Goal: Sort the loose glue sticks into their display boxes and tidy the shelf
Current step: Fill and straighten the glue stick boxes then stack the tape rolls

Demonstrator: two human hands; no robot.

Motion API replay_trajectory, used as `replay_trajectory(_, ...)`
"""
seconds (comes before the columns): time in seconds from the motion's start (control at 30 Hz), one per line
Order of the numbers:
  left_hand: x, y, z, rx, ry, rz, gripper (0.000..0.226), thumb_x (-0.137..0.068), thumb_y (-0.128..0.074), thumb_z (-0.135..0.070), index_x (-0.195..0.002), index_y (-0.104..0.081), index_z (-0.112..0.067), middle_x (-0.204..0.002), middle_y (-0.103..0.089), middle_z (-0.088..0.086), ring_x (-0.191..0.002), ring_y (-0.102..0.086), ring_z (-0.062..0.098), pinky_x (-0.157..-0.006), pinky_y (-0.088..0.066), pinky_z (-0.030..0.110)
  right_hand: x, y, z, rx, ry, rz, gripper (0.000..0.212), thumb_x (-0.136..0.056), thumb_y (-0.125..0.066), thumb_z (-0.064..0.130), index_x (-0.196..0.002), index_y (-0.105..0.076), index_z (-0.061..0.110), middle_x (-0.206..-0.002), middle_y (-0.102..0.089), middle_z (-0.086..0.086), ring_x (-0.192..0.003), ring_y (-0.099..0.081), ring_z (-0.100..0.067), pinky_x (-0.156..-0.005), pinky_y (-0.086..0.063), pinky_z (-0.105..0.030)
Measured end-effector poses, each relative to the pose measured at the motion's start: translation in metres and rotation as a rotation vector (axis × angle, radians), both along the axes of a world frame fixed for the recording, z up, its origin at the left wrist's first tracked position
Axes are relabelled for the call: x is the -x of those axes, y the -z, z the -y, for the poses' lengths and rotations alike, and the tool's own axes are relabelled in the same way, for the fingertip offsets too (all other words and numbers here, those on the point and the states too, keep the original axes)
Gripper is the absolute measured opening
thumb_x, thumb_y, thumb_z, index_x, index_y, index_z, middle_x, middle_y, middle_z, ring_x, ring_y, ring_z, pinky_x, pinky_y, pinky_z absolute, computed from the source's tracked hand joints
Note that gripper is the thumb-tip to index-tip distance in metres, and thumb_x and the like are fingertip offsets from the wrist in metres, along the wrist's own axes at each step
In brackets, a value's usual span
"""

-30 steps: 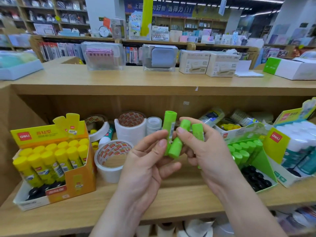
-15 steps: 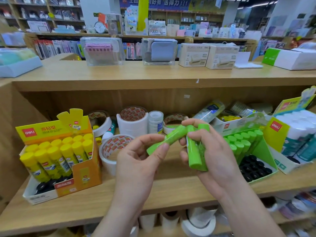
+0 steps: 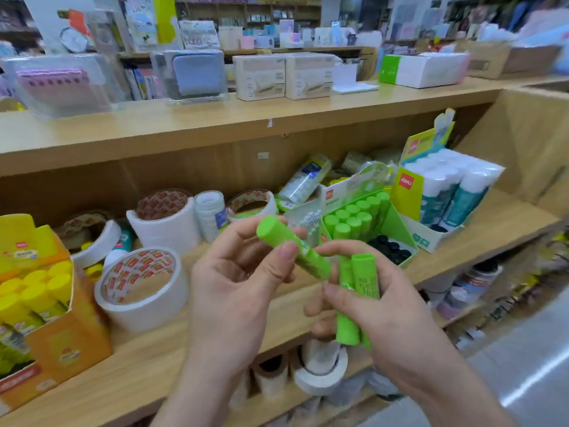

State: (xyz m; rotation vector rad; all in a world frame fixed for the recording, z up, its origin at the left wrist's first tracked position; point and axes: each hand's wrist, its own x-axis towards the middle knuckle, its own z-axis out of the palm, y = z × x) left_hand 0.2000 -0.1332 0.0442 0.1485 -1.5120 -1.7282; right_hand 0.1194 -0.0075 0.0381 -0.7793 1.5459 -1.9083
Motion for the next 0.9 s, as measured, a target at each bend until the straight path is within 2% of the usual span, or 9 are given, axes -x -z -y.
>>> replay_trajectory(0.1, 0.016, -0.004, -0.012, 0.161, -0.062, 0.073, 0.027, -0.068, -0.074, -0.021, -0.095, -0.069, -0.019, -0.086, -0.072, 0.002, -0.072, -0.064, 0.015, -0.064, -0.054, 0.025, 0.018, 0.003, -0.026, -0.017, 0.166, -0.130, 0.049, -0.085, -0.055, -0.013, -0.097, -0.069, 0.032, -0.079, -0.054, -0.003, -0.051, -0.044, -0.024, -0.049, -0.040, -0.034)
replay_trajectory(0.2, 0.035, -0.019, -0.021, 0.358, -0.111, 0.107, 0.032, -0.074, -0.073, -0.018, -0.102, -0.066, -0.032, -0.083, -0.067, 0.006, -0.071, -0.065, 0.018, -0.064, -0.055, 0.027, 0.044, 0.003, -0.050, -0.001, 0.251, -0.119, 0.045, -0.089, -0.058, 0.000, -0.108, -0.066, 0.041, -0.076, -0.052, -0.001, -0.054, -0.029, -0.028, -0.048, -0.027, -0.036)
replay_trajectory(0.3, 0.059, -0.035, -0.029, 0.593, -0.168, 0.142, 0.032, -0.078, -0.075, -0.021, -0.104, -0.067, -0.037, -0.079, -0.069, 0.000, -0.071, -0.067, 0.015, -0.065, -0.054, 0.025, 0.071, 0.001, -0.069, 0.009, 0.265, -0.111, 0.043, -0.092, -0.057, 0.006, -0.112, -0.061, 0.044, -0.074, -0.050, -0.003, -0.059, -0.020, -0.032, -0.050, -0.020, -0.040)
replay_trajectory(0.4, 0.090, -0.038, -0.038, 0.740, -0.263, 0.217, 0.030, -0.077, -0.080, -0.019, -0.103, -0.072, -0.031, -0.080, -0.071, -0.010, -0.071, -0.068, 0.009, -0.067, -0.055, 0.023, 0.101, 0.005, -0.080, -0.069, 0.271, -0.240, 0.035, -0.092, -0.059, 0.007, -0.106, -0.063, 0.039, -0.074, -0.059, 0.002, -0.056, -0.033, -0.026, -0.054, -0.029, -0.039)
replay_trajectory(0.5, 0.118, -0.027, -0.046, 0.911, -0.340, 0.286, 0.027, -0.075, -0.078, -0.025, -0.101, -0.075, -0.025, -0.085, -0.073, -0.011, -0.072, -0.065, 0.005, -0.071, -0.053, 0.028, 0.126, 0.008, -0.084, -0.172, 0.242, -0.409, 0.027, -0.088, -0.063, 0.015, -0.102, -0.061, 0.038, -0.090, -0.067, 0.006, -0.070, -0.050, -0.019, -0.067, -0.040, -0.040)
replay_trajectory(0.6, 0.133, -0.010, -0.045, 1.154, -0.403, 0.373, 0.028, -0.073, -0.074, -0.029, -0.101, -0.076, -0.023, -0.090, -0.074, -0.008, -0.083, -0.064, 0.015, -0.073, -0.052, 0.033, 0.141, 0.005, -0.084, -0.191, 0.174, -0.493, 0.030, -0.088, -0.061, 0.008, -0.094, -0.061, 0.038, -0.090, -0.068, 0.011, -0.063, -0.053, -0.026, -0.063, -0.048, -0.046)
replay_trajectory(0.67, 0.136, -0.001, -0.043, 1.186, -0.443, 0.415, 0.028, -0.073, -0.078, -0.027, -0.101, -0.076, -0.023, -0.089, -0.074, -0.007, -0.084, -0.060, 0.019, -0.072, -0.052, 0.037, 0.148, 0.001, -0.081, -0.211, 0.133, -0.542, 0.031, -0.086, -0.061, 0.006, -0.093, -0.061, 0.037, -0.090, -0.069, 0.016, -0.067, -0.058, -0.029, -0.066, -0.051, -0.047)
replay_trajectory(0.73, 0.138, 0.005, -0.042, 1.192, -0.473, 0.445, 0.028, -0.073, -0.080, -0.025, -0.100, -0.076, -0.023, -0.088, -0.073, -0.007, -0.083, -0.058, 0.020, -0.071, -0.052, 0.039, 0.156, 0.000, -0.076, -0.227, 0.092, -0.589, 0.032, -0.084, -0.061, 0.006, -0.094, -0.061, 0.036, -0.092, -0.068, 0.020, -0.072, -0.061, -0.023, -0.069, -0.052, -0.039)
replay_trajectory(0.9, 0.142, 0.013, -0.041, 1.250, -0.555, 0.478, 0.028, -0.075, -0.072, -0.028, -0.101, -0.076, -0.019, -0.091, -0.071, -0.004, -0.084, -0.055, 0.023, -0.077, -0.042, 0.028, 0.169, 0.000, -0.066, -0.251, -0.033, -0.685, 0.031, -0.084, -0.062, 0.009, -0.099, -0.060, 0.037, -0.098, -0.067, 0.018, -0.073, -0.061, -0.007, -0.076, -0.050, -0.027)
